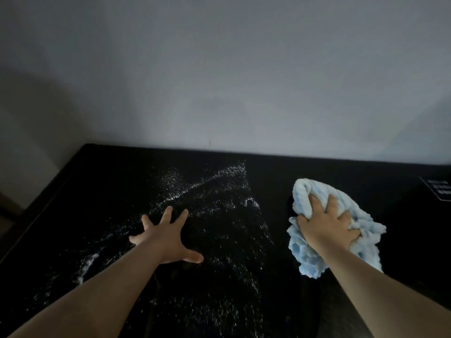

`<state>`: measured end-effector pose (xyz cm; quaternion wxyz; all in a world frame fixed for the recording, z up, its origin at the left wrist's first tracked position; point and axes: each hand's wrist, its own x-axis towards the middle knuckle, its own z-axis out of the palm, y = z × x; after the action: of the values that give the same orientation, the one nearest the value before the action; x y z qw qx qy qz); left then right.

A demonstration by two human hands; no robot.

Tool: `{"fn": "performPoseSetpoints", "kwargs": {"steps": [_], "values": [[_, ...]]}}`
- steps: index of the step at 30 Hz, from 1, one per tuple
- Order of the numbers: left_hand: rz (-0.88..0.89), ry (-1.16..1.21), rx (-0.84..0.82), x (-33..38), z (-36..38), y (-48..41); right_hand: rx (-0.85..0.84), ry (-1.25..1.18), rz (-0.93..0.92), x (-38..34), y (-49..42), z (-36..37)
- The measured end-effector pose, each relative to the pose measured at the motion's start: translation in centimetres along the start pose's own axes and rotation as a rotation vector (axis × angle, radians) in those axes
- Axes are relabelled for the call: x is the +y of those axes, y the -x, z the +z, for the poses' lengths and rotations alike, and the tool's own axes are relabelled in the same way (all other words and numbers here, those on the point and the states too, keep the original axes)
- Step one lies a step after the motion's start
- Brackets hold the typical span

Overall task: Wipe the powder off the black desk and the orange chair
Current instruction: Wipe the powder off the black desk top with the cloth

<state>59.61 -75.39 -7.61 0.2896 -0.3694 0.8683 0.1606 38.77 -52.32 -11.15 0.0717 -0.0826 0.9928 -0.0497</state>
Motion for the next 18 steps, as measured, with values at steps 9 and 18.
{"fn": "performPoseSetpoints", "kwargs": {"steps": [9, 18], "values": [[0.027, -0.039, 0.028, 0.1, -0.4, -1.2, -0.036, -0.017, -0.209, -8.2, -8.4, -1.0], [0.048, -0.002, 0.075, -0.5, -0.2, -1.1, 0.016, -0.026, -0.644, -8.0, -0.4, 0.2]]}}
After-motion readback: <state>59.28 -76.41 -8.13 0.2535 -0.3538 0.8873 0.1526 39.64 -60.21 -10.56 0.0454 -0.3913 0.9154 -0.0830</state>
